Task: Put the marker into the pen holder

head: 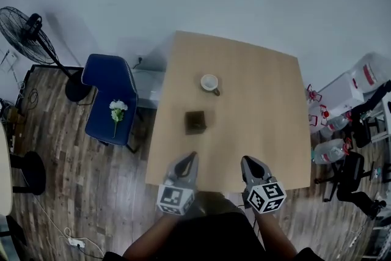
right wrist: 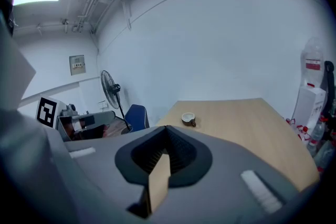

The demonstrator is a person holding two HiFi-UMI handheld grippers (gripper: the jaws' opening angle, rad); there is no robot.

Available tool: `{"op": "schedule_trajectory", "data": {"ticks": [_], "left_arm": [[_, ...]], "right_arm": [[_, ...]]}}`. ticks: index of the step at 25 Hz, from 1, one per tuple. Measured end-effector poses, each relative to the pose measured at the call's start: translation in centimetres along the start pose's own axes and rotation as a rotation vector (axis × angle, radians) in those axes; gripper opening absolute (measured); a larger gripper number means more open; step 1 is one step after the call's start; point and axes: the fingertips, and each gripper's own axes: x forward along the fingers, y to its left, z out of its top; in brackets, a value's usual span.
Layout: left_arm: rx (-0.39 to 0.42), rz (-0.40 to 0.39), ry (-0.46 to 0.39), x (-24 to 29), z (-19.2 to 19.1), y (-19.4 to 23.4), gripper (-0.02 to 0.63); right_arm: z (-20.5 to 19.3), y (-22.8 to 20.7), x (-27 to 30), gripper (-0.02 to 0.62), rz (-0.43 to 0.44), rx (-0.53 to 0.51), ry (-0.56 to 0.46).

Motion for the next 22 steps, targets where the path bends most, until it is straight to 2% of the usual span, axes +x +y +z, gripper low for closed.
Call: {"op": "schedule_trajectory", "data": {"ticks": [4, 9, 13, 16, 22], "left_arm": [[0.033, 0.056, -0.002, -0.6, 0.2, -2.7, 0.002], [0.062, 0.113, -0.038, 1.4, 0.6, -8.0, 0.002], [0.081, 0.157, -0.052, 3.3, -0.6, -12.5, 0.002], [0.117, 0.166, -0.059, 5.0, -0.4, -15.7, 0.002], [0.168, 0.152, -0.066, 6.1, -0.5, -20.8, 0.002]], "right_arm": [[0.4, -2.6, -2.4, 0.002, -0.022, -0.055, -0.049], [2.0, -7.2, -5.7, 0.002, 0.017, -0.095, -0.093], [2.2, -11.9, -8.9, 0.002, 0.032, -0.119, -0.133], [2.1, -15.3, -11.0, 0.002, 0.026, -0.110, -0.155], [1.5, -18.4, -14.2, 0.002, 0.028, -0.118, -0.176]]}}
